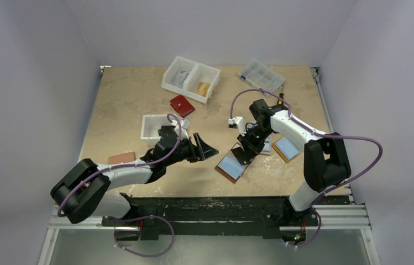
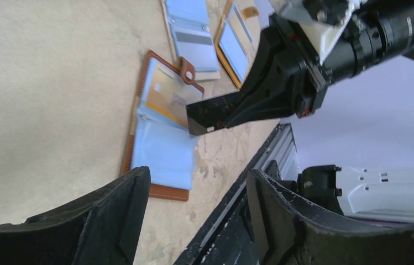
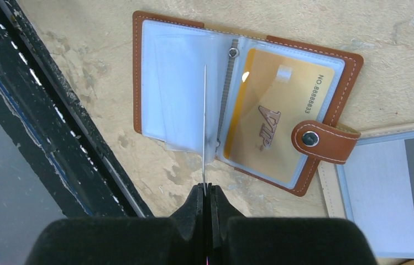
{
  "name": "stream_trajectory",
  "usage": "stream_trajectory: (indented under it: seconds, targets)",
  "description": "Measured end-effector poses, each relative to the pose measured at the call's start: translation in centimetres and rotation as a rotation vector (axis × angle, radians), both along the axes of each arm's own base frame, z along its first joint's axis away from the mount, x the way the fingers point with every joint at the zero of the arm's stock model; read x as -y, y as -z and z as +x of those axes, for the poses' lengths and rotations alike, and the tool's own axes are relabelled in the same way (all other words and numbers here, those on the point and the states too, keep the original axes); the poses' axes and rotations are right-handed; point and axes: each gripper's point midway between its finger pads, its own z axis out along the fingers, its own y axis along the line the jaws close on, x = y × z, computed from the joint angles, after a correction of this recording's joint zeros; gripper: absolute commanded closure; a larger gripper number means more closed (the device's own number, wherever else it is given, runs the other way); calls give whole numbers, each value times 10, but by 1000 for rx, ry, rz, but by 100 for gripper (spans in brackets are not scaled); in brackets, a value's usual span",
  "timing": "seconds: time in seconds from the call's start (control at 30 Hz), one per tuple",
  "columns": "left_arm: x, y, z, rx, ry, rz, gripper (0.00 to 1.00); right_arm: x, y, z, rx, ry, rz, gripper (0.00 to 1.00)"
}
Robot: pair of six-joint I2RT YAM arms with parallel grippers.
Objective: Take the credit cards out of the card holder
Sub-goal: Remove the credit card from the card holder, then place the credit card in the storage box.
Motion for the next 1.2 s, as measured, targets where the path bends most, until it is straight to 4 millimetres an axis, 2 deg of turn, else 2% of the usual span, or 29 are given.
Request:
stream_trajectory:
  seconds: [0.13,0.3,0.4,0.47,0.53,0.67,0.8,0.9,1.07,1.2]
  targets:
    - [23,4,-14,-1,62,-11,35,1,-2,2,-5,13,28,100]
    - [51,12,-22,-11,120,-6,37,3,-2,6,-6,32,52,100]
    - [53,14,-22,-12,117,0,36,5,-7,12,-6,53,100,100]
    - [53,12,-20,-2,108,-1,34,0,-17,14,-5,38,168,100]
    - [53,9,-18,14,96,-2,27,-8,-30,15,-1,3,244,100]
    - [53,-4,-14,56,78,-18,23,-30,-60,5,-45,-112,425,100]
    - [55,-15,-10,86,66,-42,22,-42,-68,-6,-116,-151,537,100]
    - [56,-19,-9,94,62,-54,29,-46,-74,-12,-145,-153,580,100]
    - [56,-21,-9,82,54,-72,48,-49,-81,-17,-164,-152,620,100]
    - [61,-31,-9,98,66,-115,65,-51,-84,-18,-166,-152,636,100]
